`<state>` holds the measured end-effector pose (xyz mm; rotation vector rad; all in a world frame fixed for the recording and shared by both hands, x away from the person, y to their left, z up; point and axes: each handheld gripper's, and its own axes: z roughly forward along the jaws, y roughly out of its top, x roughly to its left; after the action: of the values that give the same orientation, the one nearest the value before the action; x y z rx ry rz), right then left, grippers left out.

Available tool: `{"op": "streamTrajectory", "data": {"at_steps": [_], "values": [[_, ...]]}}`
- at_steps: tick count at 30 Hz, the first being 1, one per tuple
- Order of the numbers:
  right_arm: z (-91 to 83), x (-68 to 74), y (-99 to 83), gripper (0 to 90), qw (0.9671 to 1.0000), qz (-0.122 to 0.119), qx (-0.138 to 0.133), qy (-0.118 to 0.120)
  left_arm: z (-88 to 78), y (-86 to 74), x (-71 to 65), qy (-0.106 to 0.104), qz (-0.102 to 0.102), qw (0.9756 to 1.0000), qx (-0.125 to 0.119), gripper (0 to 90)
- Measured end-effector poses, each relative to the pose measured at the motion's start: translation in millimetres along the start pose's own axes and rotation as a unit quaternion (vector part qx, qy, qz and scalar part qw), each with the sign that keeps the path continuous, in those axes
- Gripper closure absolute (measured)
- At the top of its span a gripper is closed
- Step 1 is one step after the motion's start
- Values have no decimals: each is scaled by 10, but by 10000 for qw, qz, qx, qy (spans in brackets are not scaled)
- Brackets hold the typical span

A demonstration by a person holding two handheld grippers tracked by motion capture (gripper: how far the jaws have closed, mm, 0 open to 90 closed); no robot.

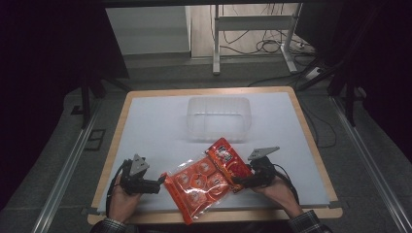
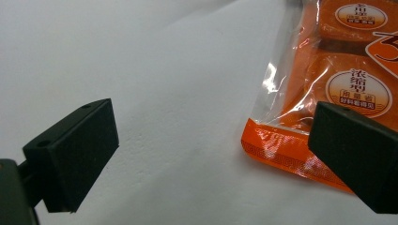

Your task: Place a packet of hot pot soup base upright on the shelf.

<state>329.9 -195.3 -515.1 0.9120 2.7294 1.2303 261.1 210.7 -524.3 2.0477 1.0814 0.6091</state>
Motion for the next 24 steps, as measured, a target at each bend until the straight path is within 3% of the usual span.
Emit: {"op": "streamTrajectory", "data": {"at_steps": [4,14,17,21,24], "values": [[38,37,90,484,9999,-104,47,-21,2,1,-5,26,16,10000,13,17],[245,-1,286,648,9989,-173,302,-304,9,3,-18,69,72,9999,10,17],[288,-30,339,726,9989,-166,361,-239,9,1,-20,79,57,10000,15,18],[322,-66,377,854,9991,58,425,-16,10,3,-20,91,91,9999,37,18],[320,-31,399,890,9989,-10,466,-5,7,3,-21,115,98,9999,33,18]]}}
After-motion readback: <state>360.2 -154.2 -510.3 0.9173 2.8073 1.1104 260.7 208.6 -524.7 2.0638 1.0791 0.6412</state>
